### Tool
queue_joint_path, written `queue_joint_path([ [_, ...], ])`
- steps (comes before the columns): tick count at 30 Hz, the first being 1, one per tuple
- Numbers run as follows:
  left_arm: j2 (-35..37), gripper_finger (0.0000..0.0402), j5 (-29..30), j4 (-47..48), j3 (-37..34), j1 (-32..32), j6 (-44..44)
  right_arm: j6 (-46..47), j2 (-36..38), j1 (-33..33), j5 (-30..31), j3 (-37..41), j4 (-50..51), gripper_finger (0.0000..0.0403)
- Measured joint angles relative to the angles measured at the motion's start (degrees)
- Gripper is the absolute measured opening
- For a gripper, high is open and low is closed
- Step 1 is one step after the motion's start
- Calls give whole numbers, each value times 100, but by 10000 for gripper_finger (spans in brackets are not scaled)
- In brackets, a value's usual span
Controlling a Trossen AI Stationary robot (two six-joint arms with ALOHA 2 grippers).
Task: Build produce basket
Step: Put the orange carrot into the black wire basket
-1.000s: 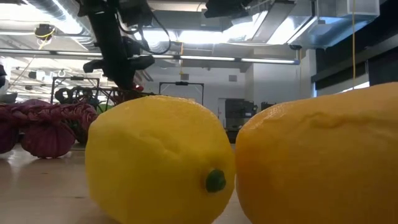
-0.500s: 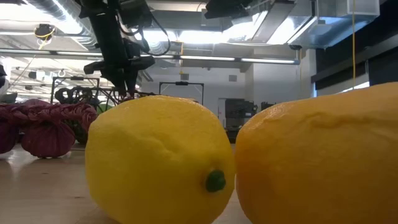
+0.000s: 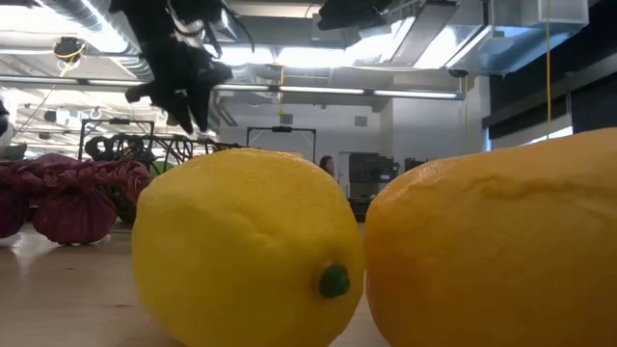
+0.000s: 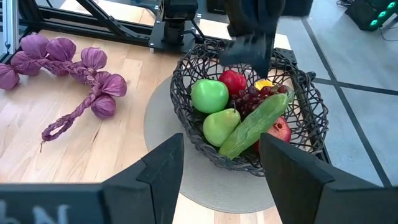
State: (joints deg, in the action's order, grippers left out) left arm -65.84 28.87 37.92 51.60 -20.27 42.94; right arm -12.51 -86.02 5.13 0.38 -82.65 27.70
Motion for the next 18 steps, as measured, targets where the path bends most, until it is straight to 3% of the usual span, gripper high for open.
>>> queue_joint_path([
  [9,937,121,-1180,565,-1,847,-314,2,0,0,-269,0,7,204],
  [15,1310,121,-2296,630,-1,1989,-609,10,0,-2,-926,-2,129,204],
  [18,1341,121,-2395,642,-1,2688,-146,33,0,-4,-950,-2,199,204],
])
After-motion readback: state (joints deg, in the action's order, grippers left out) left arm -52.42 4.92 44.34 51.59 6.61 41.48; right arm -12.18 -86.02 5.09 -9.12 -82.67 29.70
